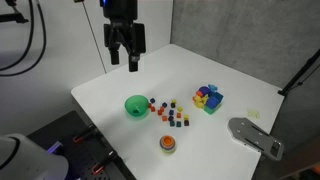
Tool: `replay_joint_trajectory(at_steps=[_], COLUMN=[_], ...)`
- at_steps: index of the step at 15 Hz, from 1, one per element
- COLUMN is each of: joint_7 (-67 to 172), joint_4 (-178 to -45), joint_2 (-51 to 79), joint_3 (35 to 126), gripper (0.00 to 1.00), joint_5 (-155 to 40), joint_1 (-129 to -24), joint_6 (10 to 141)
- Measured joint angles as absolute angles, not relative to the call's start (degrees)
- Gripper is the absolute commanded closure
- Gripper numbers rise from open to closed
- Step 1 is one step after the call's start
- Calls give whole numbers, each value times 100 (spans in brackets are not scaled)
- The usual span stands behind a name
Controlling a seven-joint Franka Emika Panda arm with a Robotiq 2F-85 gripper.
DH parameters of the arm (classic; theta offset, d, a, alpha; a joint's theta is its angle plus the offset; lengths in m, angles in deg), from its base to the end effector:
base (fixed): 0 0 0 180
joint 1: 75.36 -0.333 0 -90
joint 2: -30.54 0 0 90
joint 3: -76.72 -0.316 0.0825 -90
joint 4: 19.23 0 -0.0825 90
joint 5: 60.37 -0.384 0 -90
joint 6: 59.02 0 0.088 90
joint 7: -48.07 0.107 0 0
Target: Put one blue block in the bowl
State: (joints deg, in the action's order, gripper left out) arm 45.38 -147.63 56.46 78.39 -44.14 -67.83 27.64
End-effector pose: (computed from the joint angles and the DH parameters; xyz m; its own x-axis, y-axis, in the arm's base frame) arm 0.3752 -0.0938 0.5278 0.9519 -0.1185 -0.2826 -0.0469 -0.9677 0.2476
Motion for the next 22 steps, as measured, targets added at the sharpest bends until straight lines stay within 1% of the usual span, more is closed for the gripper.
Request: replay_joint_trajectory(at_steps=[6,12,17,22], joint_7=[4545,4557,4569,4633], joint_4=[-14769,-14777,-14771,-14778], joint_2=[5651,5499,5110,4508], joint_3=[7858,7870,7858,7778], gripper=[0,0,0,0], joint_5=[-4414,-4687,-5309,-5795], joint_1=[-6824,-7141,-7380,-7502], joint_6=[2772,3067,3645,4611])
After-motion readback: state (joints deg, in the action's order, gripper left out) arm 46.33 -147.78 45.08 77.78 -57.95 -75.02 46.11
